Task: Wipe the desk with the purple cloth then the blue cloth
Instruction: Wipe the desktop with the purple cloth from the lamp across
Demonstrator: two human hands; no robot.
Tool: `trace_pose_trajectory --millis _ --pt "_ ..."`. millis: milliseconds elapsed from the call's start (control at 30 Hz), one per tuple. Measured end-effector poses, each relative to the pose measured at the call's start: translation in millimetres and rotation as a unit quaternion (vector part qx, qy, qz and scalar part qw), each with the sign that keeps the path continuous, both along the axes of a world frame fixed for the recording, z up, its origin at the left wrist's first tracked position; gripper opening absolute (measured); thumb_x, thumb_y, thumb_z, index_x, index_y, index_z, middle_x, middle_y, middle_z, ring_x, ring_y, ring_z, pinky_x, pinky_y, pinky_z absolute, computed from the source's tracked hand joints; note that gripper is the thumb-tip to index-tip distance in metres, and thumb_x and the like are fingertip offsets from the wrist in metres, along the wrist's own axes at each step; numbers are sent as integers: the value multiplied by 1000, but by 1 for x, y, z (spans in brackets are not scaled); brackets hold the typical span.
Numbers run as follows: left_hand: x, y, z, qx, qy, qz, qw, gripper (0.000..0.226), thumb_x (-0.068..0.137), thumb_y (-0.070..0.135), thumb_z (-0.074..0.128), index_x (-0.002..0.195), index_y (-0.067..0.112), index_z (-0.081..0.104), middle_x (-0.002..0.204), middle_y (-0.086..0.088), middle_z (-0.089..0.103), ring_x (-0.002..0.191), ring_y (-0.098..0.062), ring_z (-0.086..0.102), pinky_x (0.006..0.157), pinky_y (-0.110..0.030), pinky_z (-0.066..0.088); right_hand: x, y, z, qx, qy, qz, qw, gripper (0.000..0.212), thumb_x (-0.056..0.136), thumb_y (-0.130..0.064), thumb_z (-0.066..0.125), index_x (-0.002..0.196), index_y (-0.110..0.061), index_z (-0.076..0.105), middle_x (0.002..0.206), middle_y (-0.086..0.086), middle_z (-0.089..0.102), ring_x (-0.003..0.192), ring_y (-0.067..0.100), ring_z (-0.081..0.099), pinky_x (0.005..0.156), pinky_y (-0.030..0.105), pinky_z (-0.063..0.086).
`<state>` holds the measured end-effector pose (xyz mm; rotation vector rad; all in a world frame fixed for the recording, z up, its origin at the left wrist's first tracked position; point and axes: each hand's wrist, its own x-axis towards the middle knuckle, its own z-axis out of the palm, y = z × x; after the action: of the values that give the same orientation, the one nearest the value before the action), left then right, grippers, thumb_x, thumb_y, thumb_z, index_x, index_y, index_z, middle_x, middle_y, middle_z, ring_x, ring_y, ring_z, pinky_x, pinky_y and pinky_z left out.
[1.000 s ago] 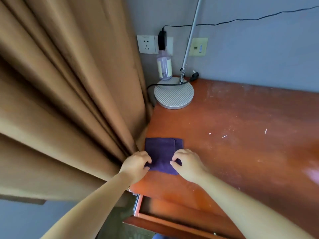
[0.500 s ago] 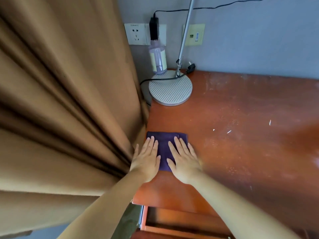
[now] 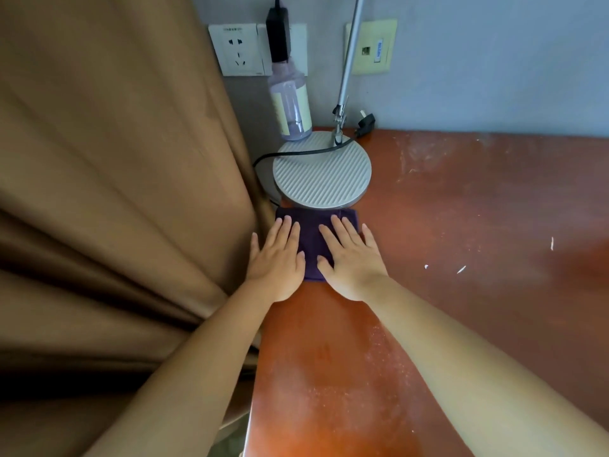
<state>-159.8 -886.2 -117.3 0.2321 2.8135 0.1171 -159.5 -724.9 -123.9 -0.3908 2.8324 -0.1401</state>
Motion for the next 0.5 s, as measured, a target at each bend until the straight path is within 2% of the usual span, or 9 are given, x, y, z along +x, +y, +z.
trace_pose_trajectory --millis 100,200,333,500 --pt "-2 2 0 17 7 6 1000 60 102 34 22 154 16 -3 162 -1 -6 147 -15 -12 119 -51 2 -2 0 1 0 -2 -1 1000 62 100 -49 17 154 -25 -1 161 2 -11 147 17 -13 119 44 -9" --pt "16 3 -1 29 -11 15 999 59 103 33 20 153 16 -5 161 -1 -11 147 -15 -16 119 -51 2 18 -1 2 -17 -16 -15 1000 61 100 -48 14 154 -25 -3 161 2 -14 147 17 -15 119 44 -10" --pt "63 4 1 32 -41 13 999 59 103 33 17 152 16 -11 159 -1 -20 145 -15 -22 119 -50 -2 71 1 4 -16 -15 -3 1000 77 82 -54 -13 153 -24 -8 160 1 -18 146 17 -19 116 42 -14" --pt "69 4 2 21 -36 -3 999 61 102 33 18 152 16 -12 159 -2 -22 144 -15 -24 119 -49 -3 79 5 3 -16 -4 7 1000 81 78 -55 -16 152 -24 -9 160 2 -16 144 15 -22 114 40 -19"
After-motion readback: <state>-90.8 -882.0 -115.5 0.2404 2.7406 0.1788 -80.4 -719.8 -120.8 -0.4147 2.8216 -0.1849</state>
